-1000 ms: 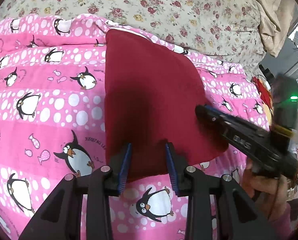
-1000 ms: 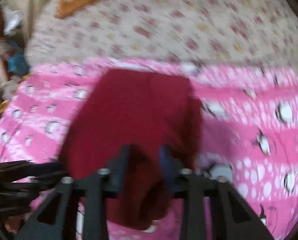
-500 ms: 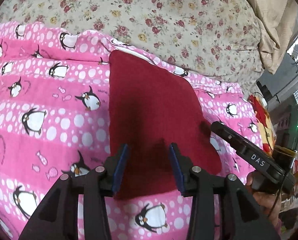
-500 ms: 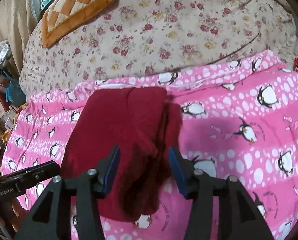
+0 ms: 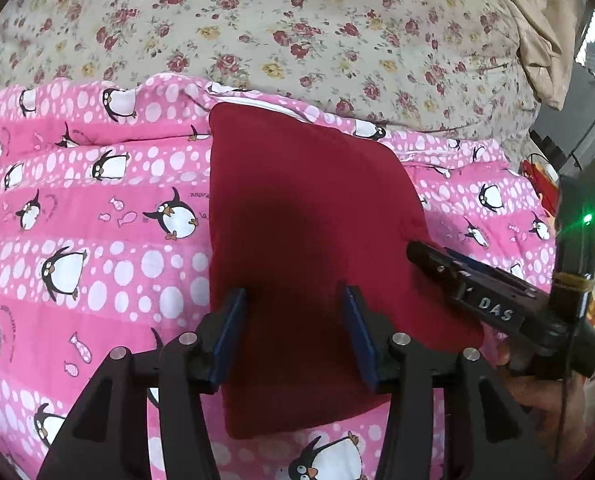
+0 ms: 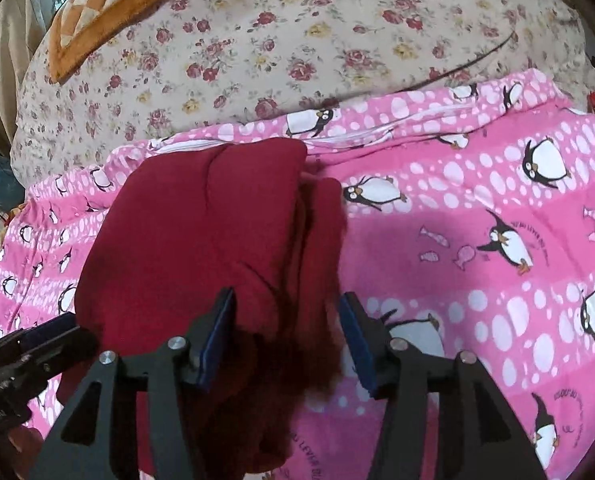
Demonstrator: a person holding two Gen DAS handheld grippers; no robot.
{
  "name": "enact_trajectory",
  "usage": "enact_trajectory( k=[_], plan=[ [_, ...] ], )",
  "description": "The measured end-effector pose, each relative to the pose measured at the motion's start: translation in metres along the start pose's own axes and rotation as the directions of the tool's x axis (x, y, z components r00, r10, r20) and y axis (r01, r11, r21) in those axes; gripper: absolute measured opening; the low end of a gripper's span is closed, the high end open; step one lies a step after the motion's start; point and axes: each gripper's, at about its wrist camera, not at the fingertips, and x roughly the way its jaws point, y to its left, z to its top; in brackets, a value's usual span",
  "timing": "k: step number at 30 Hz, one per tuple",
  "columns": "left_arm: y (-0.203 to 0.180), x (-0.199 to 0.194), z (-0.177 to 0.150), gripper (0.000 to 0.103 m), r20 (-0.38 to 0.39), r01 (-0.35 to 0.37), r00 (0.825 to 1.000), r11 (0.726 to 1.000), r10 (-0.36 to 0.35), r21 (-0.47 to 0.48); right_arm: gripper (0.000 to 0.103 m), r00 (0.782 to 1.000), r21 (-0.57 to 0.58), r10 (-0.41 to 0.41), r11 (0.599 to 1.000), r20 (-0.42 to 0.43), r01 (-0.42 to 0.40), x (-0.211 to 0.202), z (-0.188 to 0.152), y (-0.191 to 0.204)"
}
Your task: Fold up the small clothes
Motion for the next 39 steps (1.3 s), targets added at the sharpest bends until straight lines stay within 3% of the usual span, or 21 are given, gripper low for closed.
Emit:
enact_trajectory(
  k=[4, 8, 13, 19, 23, 28, 29, 31, 34, 35, 39],
  plan=[
    [0.007, -0.007, 0.001, 0.028, 0.002, 0.03, 1.0, 0.999, -0.03, -0.032, 0.059, 0.999, 0.019, 0.036, 0.999, 0.002, -0.036, -0.014, 0.002, -0.002],
    [0.02, -0.01, 0.008, 0.028, 0.008, 0.053, 0.999, 0.996, -0.053, -0.067, 0.084, 0.994, 0.062, 0.099, 0.993, 0.04, -0.101, -0.022, 0.003, -0.015],
    [0.032, -0.003, 0.016, 0.028, 0.002, 0.049, 0.999, 0.994, -0.049, -0.093, 0.086, 0.989, 0.092, 0.144, 0.985, 0.029, -0.146, -0.014, 0.005, -0.027],
    [0.032, 0.009, 0.023, 0.032, -0.008, 0.06, 0.998, 0.995, -0.061, -0.081, 0.09, 0.981, 0.032, 0.194, 0.981, -0.02, -0.194, 0.008, 0.005, -0.019],
    [0.037, 0.02, 0.028, 0.044, -0.007, 0.096, 0.995, 0.991, -0.097, -0.09, 0.094, 0.969, 0.033, 0.247, 0.969, -0.03, -0.246, 0.022, 0.006, -0.017],
    [0.048, 0.049, 0.031, 0.055, -0.063, 0.153, 0.984, 0.976, -0.164, -0.154, 0.096, 0.956, 0.075, 0.29, 0.955, -0.041, -0.286, 0.042, 0.015, -0.015],
    [0.049, 0.053, 0.03, 0.055, -0.069, 0.166, 0.981, 0.972, -0.179, -0.167, 0.094, 0.957, 0.073, 0.285, 0.957, -0.047, -0.282, 0.045, 0.016, -0.012],
    [0.053, 0.059, 0.028, 0.053, -0.083, 0.197, 0.973, 0.96, -0.217, -0.198, 0.075, 0.954, 0.052, 0.293, 0.956, -0.064, -0.29, 0.047, 0.018, 0.0],
    [0.053, 0.046, 0.026, 0.035, -0.074, 0.21, 0.971, 0.958, -0.228, -0.197, 0.055, 0.965, 0.007, 0.256, 0.967, -0.061, -0.256, 0.035, 0.018, 0.011],
    [0.052, 0.039, 0.025, 0.029, -0.073, 0.217, 0.97, 0.958, -0.234, -0.189, 0.044, 0.965, 0.001, 0.256, 0.967, -0.056, -0.256, 0.029, 0.018, 0.012],
    [0.05, 0.001, 0.015, 0.025, -0.072, 0.242, 0.964, 0.955, -0.258, -0.173, 0.039, 0.947, -0.011, 0.319, 0.947, -0.046, -0.32, -0.007, 0.017, 0.024]
  ],
)
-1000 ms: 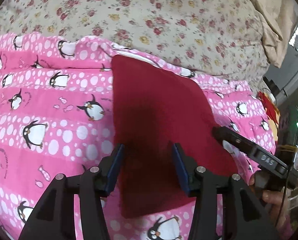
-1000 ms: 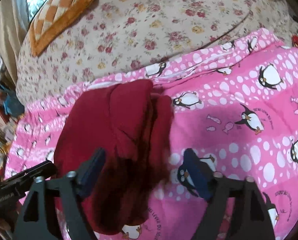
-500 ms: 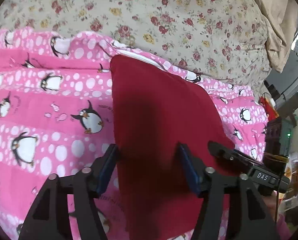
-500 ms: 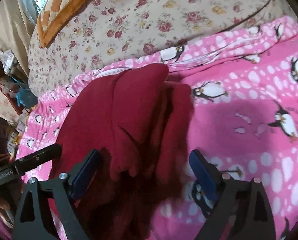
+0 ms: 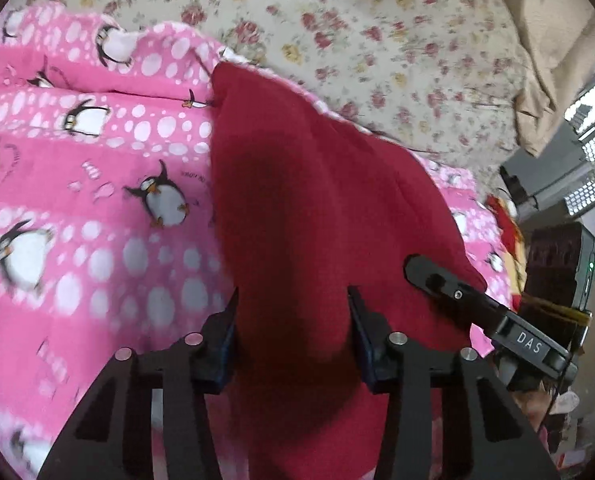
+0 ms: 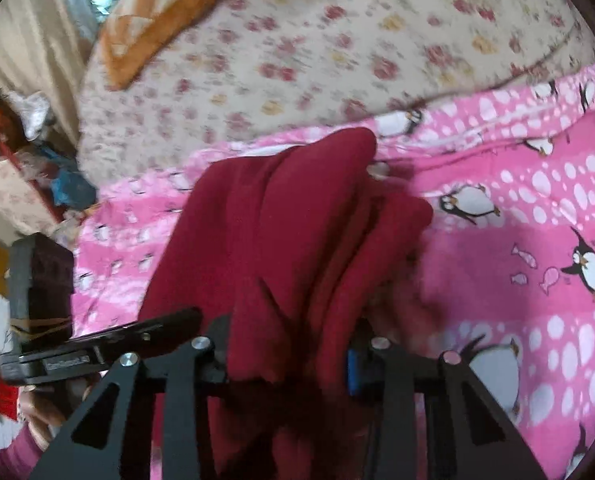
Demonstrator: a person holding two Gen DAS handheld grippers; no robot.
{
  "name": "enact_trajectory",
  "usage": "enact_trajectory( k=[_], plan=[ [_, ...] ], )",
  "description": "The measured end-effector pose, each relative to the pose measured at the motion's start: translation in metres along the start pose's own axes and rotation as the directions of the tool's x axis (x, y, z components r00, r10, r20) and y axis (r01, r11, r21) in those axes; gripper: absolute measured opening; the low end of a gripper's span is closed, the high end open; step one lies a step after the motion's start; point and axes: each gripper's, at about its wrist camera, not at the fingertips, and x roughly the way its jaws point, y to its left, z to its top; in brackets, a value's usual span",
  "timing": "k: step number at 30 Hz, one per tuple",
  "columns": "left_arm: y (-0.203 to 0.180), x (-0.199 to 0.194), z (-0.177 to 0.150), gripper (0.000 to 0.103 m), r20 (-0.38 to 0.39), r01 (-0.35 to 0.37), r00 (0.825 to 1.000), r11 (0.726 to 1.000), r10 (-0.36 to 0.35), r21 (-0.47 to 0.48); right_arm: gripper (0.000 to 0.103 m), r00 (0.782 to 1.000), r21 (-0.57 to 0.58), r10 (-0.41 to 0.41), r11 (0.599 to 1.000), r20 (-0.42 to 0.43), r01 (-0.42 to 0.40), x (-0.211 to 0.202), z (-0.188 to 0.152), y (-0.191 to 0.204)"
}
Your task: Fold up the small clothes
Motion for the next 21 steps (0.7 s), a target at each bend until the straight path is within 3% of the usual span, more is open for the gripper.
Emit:
enact_trajectory(
  k=[4, 8, 10, 11, 14, 17, 21],
  plan=[
    [0.0, -0.048, -0.032, 0.025, 0.007, -0.011, 1.0, 1.0, 0.011, -0.003, 0.039, 0.998, -0.039, 0.037, 0.998, -0.045, -0.039, -0.026, -0.025, 0.038],
    [0.009, -0.069, -0.079, 0.027, 0.005, -0.083, 0.997, 0.996, 0.083, -0.01, 0.043, 0.993, -0.049, 0.068, 0.996, -0.099, -0.073, -0.029, -0.065, 0.059],
    [0.019, -0.061, -0.096, 0.034, -0.017, -0.134, 0.991, 0.991, 0.134, -0.023, 0.052, 0.99, -0.034, 0.021, 0.999, -0.139, -0.025, -0.021, -0.088, 0.057],
    [0.021, -0.06, -0.101, 0.038, -0.007, -0.123, 0.992, 0.992, 0.123, -0.035, 0.056, 0.988, -0.027, -0.015, 1.0, -0.151, 0.011, -0.019, -0.096, 0.054],
    [0.026, -0.071, -0.108, 0.047, 0.034, -0.123, 0.991, 0.99, 0.126, -0.076, 0.057, 0.991, 0.032, -0.016, 0.999, -0.131, 0.02, -0.034, -0.112, 0.044],
    [0.018, -0.088, -0.112, 0.048, 0.093, -0.198, 0.975, 0.979, 0.202, -0.051, 0.057, 0.995, 0.02, -0.054, 0.998, -0.081, 0.055, -0.064, -0.119, 0.05],
    [-0.002, -0.108, -0.115, 0.048, 0.179, -0.301, 0.938, 0.954, 0.298, -0.009, 0.058, 0.993, -0.06, -0.119, 0.991, -0.004, 0.119, -0.094, -0.127, 0.072]
  ],
)
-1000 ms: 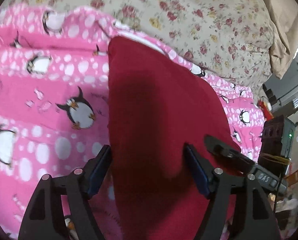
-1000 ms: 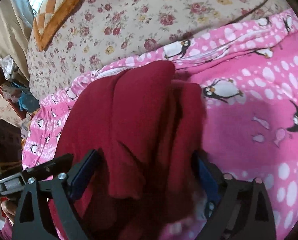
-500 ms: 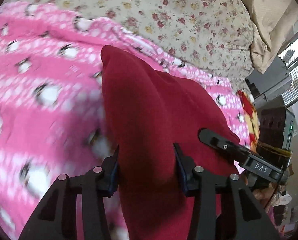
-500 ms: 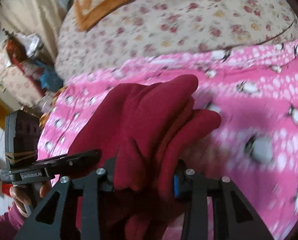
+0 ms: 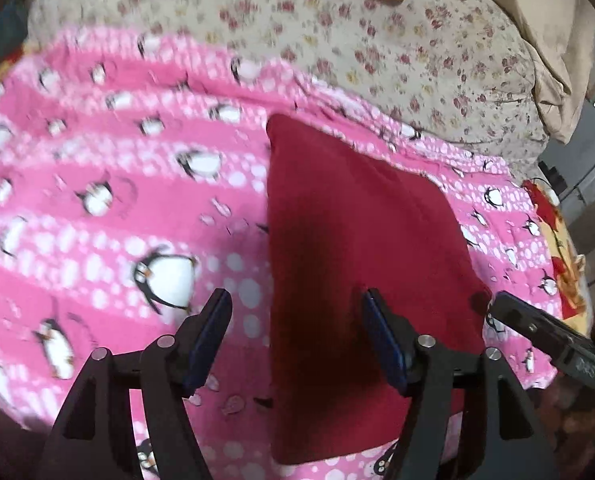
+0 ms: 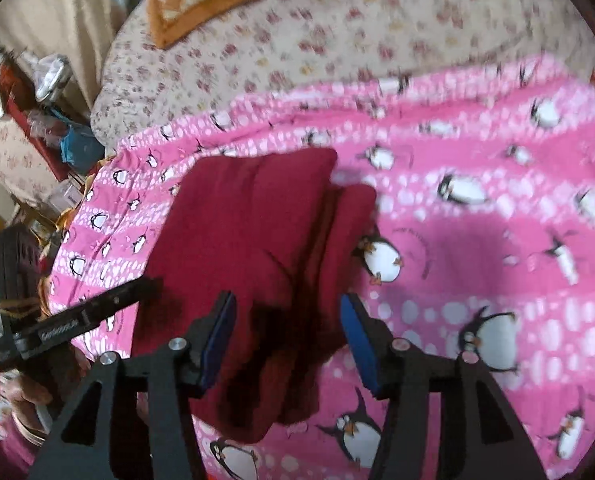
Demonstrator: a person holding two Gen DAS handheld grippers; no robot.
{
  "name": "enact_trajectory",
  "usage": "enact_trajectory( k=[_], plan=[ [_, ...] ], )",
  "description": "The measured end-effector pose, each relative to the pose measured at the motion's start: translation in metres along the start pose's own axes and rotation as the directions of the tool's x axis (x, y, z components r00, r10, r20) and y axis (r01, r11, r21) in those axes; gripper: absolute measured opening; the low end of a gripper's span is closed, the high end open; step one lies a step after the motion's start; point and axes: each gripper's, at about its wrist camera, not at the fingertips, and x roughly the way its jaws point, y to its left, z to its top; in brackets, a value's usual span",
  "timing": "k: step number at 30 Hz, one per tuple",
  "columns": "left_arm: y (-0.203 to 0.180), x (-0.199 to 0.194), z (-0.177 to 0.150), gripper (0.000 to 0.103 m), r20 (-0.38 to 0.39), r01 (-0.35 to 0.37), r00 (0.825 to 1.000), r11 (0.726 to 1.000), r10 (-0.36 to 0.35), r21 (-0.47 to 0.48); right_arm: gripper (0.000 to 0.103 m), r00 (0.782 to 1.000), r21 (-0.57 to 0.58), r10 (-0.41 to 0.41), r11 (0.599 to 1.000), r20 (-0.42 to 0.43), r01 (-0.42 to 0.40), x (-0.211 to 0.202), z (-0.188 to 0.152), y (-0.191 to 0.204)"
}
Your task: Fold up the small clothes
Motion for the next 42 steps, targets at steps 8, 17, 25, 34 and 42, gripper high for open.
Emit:
enact_trajectory(
  k=[8, 17, 25, 34, 42],
  plan=[
    [-0.012, -0.029, 0.001, 0.048, 0.082, -0.07, 0.994, 0.997, 0.067, 0.026, 0.074, 0.984, -0.143, -0.117, 0.98, 0.135, 0.136, -0.029, -0.015, 0.057],
    [-0.02, -0.047, -0.005, 0.048, 0.147, -0.112, 0.984, 0.992, 0.103, 0.05, 0.081, 0.971, -0.195, -0.167, 0.96, 0.172, 0.2, -0.027, -0.031, 0.086],
    [-0.019, -0.048, -0.011, 0.048, 0.145, -0.135, 0.981, 0.99, 0.127, 0.043, 0.084, 0.969, -0.157, -0.191, 0.964, 0.156, 0.215, -0.024, -0.027, 0.081],
    [-0.02, -0.05, -0.012, 0.047, 0.142, -0.13, 0.982, 0.991, 0.124, 0.039, 0.084, 0.967, -0.16, -0.198, 0.962, 0.161, 0.223, -0.023, -0.027, 0.083],
    [-0.022, -0.051, -0.012, 0.047, 0.142, -0.131, 0.982, 0.991, 0.124, 0.04, 0.084, 0.966, -0.155, -0.21, 0.96, 0.154, 0.233, -0.021, -0.022, 0.085]
  ],
)
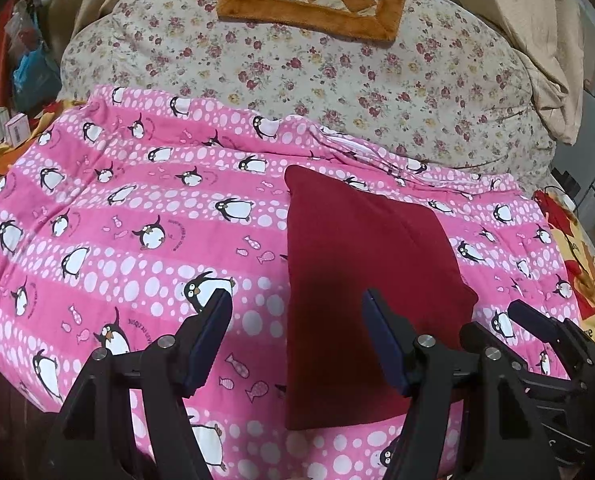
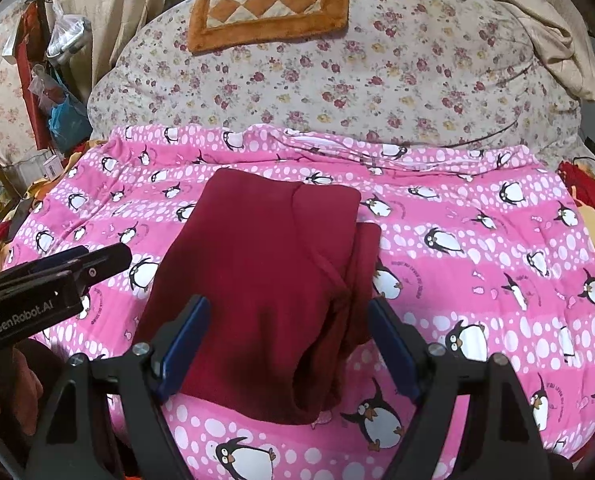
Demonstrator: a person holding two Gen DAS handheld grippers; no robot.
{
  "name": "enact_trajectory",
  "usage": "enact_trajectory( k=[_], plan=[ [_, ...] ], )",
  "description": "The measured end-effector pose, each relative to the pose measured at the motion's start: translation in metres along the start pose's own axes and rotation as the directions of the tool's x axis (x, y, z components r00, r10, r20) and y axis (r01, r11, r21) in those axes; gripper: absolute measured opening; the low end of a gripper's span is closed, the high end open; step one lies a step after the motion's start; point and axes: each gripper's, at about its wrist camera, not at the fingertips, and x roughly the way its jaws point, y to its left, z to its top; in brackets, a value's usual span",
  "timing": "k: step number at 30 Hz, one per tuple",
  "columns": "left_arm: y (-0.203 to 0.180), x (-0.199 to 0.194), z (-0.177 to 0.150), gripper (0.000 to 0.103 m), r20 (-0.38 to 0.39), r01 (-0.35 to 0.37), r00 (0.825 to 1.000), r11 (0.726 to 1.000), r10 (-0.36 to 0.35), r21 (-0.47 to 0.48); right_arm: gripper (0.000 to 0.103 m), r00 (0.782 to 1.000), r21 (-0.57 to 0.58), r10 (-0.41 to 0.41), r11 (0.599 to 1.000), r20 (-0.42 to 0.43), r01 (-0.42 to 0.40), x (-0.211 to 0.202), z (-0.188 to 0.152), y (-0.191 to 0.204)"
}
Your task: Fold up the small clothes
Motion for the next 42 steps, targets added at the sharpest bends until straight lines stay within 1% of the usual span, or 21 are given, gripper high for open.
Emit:
enact_trajectory(
  k=[42],
  plan=[
    [-0.005, 0.016, -0.004, 0.047, -0.034, 0.002, 0.999, 0.999, -0.001, 0.034, 0.084, 0.999, 0.028, 0.011, 1.0, -0.053, -0.01, 0.02, -0.001, -0.004]
  ],
)
